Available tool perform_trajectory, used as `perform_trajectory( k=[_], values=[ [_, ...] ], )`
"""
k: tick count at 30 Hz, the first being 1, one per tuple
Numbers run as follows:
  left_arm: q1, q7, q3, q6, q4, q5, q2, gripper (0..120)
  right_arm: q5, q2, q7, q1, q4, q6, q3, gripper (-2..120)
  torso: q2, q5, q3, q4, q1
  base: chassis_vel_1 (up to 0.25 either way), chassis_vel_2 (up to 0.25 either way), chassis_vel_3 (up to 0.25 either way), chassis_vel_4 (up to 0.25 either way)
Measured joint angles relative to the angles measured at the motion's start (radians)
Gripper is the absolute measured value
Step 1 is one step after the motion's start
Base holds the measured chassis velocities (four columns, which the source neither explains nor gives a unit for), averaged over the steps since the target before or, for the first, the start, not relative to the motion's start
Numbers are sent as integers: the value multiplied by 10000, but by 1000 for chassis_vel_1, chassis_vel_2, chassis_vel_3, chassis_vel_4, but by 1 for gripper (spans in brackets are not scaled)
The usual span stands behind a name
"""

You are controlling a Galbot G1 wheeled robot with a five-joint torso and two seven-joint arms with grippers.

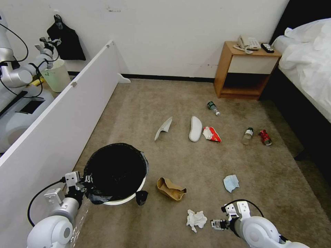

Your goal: Pick up the trash bin, then pick up the garbage from the floor and place it into the trash bin.

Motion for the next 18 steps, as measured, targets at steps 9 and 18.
perform_trajectory(
  k=[9,18],
  values=[
    [-34,145,-49,-101,161,91,-192,2,-208,264,-184,1097,-526,-43,-1157,100,0,0,0,3,0,0,0,0,0],
    [26,244,-304,-211,202,121,-459,2,-114,1156,-231,2385,-1285,-21,-2346,100,0,0,0,2,0,0,0,0,0]
  ],
)
